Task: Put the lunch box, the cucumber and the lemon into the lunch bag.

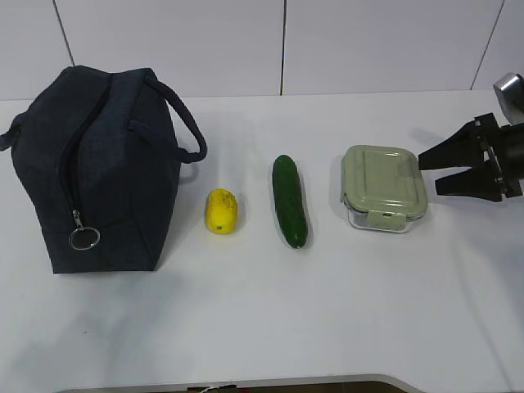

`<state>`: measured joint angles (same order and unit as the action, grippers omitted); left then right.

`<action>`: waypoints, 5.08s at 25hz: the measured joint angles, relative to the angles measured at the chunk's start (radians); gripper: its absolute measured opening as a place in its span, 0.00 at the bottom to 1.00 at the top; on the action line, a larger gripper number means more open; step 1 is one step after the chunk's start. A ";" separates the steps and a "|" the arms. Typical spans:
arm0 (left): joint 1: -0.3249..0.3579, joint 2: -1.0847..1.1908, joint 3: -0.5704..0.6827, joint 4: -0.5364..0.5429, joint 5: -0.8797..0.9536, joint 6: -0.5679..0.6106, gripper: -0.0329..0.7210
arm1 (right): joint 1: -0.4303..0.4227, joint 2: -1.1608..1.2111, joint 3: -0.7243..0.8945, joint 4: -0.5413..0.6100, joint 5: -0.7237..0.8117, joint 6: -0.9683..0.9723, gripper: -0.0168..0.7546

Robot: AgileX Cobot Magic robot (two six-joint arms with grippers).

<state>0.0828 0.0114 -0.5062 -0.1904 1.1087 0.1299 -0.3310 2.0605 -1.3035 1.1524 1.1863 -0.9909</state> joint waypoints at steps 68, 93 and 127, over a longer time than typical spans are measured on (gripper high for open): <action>0.000 0.000 0.000 0.000 0.000 0.002 0.51 | 0.037 0.174 -0.031 0.186 -0.017 -0.082 0.61; 0.000 0.000 0.000 0.000 0.000 0.002 0.51 | 0.037 0.174 -0.032 0.191 -0.014 -0.055 0.53; 0.000 0.167 -0.141 -0.010 -0.038 0.002 0.51 | 0.040 0.062 -0.032 0.154 -0.050 0.051 0.53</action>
<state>0.0828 0.1783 -0.6473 -0.2007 1.0704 0.1314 -0.2905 2.1228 -1.3359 1.3068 1.1358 -0.9399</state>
